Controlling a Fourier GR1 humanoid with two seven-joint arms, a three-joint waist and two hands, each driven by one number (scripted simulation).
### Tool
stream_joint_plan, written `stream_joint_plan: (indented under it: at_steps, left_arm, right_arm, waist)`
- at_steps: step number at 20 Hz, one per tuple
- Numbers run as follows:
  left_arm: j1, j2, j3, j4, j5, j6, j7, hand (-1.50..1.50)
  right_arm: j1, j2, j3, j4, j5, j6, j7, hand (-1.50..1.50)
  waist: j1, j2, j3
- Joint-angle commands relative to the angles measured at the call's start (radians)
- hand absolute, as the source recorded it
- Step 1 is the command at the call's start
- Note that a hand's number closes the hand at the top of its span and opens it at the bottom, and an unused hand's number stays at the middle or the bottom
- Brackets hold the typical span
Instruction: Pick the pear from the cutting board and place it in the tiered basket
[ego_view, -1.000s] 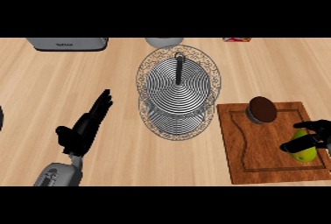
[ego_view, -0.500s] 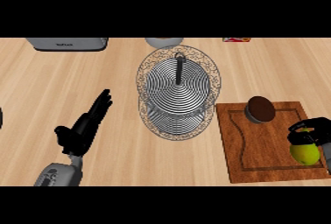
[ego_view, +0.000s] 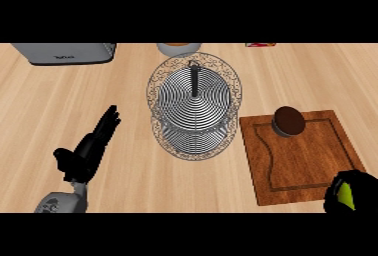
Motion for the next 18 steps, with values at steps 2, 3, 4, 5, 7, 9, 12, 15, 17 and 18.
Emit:
stream_joint_plan:
  at_steps: [2,3,4,5,7,9,12,15,17,18]
  left_arm:
    - [0.026,-0.014,-0.004,-0.004,-0.008,0.006,-0.020,0.00]
    - [0.030,-0.022,-0.012,0.017,-0.021,0.013,-0.029,0.00]
    - [0.032,0.000,-0.007,-0.045,-0.006,0.000,0.004,0.00]
    - [0.006,-0.018,-0.014,-0.045,-0.014,0.021,0.030,0.00]
    - [0.029,-0.005,0.005,-0.012,-0.001,-0.004,-0.020,0.00]
    - [0.023,-0.005,-0.002,-0.001,-0.005,-0.012,-0.019,0.00]
    - [-0.024,0.001,0.004,-0.019,0.005,-0.025,0.029,0.00]
    - [-0.037,-0.028,-0.016,0.001,-0.015,-0.008,0.026,0.00]
    - [-0.042,-0.013,0.002,0.004,0.000,-0.021,0.032,0.00]
    - [-0.015,-0.034,-0.027,0.010,-0.025,-0.020,-0.024,0.00]
  right_arm:
    - [0.199,-0.089,-0.011,-0.266,0.208,-0.142,0.075,1.50]
    - [0.208,-0.061,-0.031,-0.316,0.211,-0.165,0.093,1.50]
    - [0.207,-0.045,-0.080,-0.349,0.167,-0.195,0.052,1.50]
    - [0.207,-0.017,-0.079,-0.403,0.168,-0.206,0.044,1.50]
    - [0.203,0.064,-0.074,-0.469,0.174,-0.256,0.022,1.50]
    - [0.191,0.055,-0.115,-0.597,0.240,-0.247,0.068,1.50]
    - [0.188,0.030,-0.152,-0.716,0.301,-0.169,0.104,1.50]
    - [0.035,0.044,-0.177,-0.747,0.241,-0.088,0.195,1.50]
    - [-0.042,0.013,-0.223,-0.776,0.181,-0.018,0.249,1.50]
    - [-0.100,0.046,-0.197,-0.748,0.187,-0.004,0.287,1.50]
  waist:
    - [-0.006,0.002,0.002]
    - [-0.006,0.003,0.002]
    - [-0.006,-0.001,0.003]
    - [-0.010,-0.001,0.003]
    - [-0.002,0.002,0.003]
    - [-0.002,0.003,0.001]
    - [0.019,0.009,0.002]
    - [0.037,0.013,0.000]
    - [0.039,0.012,-0.001]
    - [0.050,0.014,-0.002]
